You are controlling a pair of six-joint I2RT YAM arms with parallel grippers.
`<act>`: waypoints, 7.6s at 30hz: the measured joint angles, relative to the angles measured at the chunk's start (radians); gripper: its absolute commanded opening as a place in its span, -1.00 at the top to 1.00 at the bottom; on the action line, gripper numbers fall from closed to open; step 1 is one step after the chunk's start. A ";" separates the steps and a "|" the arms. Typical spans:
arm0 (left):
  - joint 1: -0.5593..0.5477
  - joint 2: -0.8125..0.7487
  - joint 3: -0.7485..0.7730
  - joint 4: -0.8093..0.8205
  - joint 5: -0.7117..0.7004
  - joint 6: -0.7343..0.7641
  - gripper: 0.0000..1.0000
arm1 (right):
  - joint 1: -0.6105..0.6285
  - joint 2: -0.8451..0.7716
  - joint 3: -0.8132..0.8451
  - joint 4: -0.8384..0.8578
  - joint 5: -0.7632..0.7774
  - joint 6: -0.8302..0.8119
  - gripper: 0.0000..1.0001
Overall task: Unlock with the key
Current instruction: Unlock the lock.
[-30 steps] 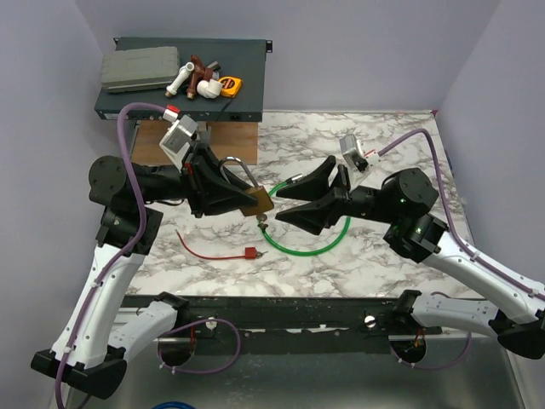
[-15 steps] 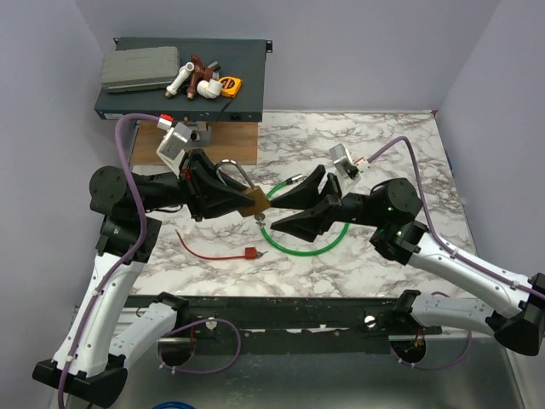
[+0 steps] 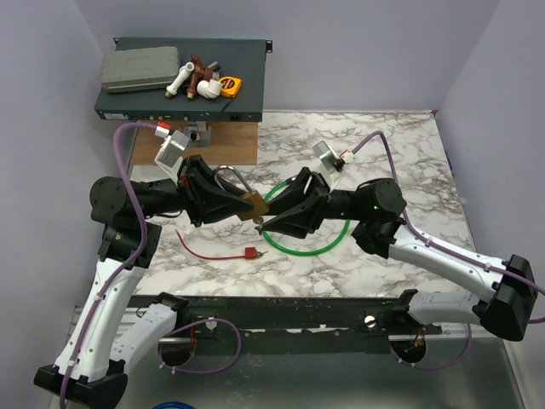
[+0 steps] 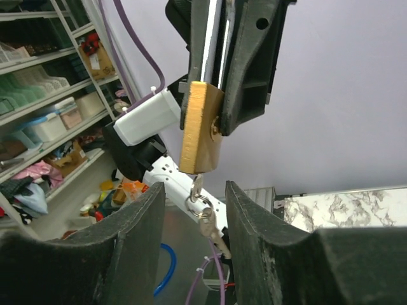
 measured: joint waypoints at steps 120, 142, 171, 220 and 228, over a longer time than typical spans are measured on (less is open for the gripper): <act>0.030 -0.047 -0.041 0.253 0.097 -0.118 1.00 | 0.014 0.419 0.114 0.694 -0.138 0.937 -0.18; 0.030 -0.048 -0.041 0.131 0.100 -0.042 1.00 | -0.005 0.066 0.306 -0.488 -0.115 -0.186 -0.02; 0.054 -0.070 -0.163 0.050 0.005 0.062 1.00 | 0.040 0.014 0.153 -0.472 0.132 -0.242 0.59; 0.115 0.049 0.073 -0.684 0.061 0.769 0.47 | 0.043 -0.051 -0.045 -0.458 0.223 -0.122 0.99; 0.103 0.050 0.055 -0.715 -0.164 0.631 0.71 | 0.034 -0.025 -0.007 -0.521 0.216 -0.216 0.99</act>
